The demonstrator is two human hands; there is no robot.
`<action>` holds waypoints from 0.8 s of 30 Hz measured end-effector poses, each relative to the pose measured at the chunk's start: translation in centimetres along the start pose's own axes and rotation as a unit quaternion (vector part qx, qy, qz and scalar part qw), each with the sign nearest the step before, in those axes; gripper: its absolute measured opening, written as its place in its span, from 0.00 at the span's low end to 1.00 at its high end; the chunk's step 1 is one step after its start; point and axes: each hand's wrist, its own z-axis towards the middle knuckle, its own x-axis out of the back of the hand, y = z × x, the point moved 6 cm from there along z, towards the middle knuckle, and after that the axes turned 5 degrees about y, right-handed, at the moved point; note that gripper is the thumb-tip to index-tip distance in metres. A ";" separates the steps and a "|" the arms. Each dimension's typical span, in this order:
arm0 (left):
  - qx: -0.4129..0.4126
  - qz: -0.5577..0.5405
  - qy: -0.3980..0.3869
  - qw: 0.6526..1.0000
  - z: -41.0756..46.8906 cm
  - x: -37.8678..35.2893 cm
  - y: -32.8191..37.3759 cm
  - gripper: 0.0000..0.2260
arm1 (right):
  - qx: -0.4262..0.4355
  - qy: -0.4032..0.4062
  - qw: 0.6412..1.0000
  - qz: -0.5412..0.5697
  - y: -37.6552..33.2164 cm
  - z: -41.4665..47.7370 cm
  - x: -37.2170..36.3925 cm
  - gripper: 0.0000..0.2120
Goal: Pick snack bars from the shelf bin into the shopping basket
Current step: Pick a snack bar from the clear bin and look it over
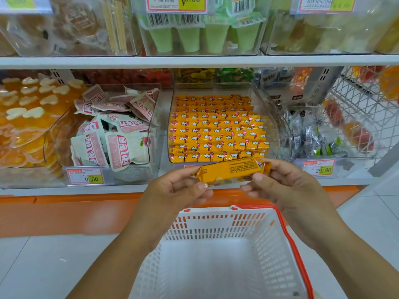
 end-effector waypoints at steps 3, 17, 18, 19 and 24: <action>-0.030 0.126 0.041 0.991 0.0 -0.1 0.0 0.09 | -0.002 0.055 0.997 -0.050 0.3 0.2 0.7 0.11; -0.294 0.508 0.029 0.809 8.6 -11.5 3.3 0.19 | 0.175 0.160 0.912 -0.336 -6.4 2.8 8.4 0.10; -0.286 0.532 0.020 0.797 9.6 -12.1 2.8 0.19 | 0.186 0.147 0.890 -0.389 -6.5 3.4 8.3 0.10; -0.280 0.541 0.017 0.793 10.3 -12.5 2.3 0.18 | 0.198 0.138 0.870 -0.430 -6.6 4.0 8.1 0.11; -0.305 0.457 0.048 0.834 11.4 -11.5 0.8 0.09 | 0.247 0.090 0.815 -0.516 -7.7 6.2 6.5 0.07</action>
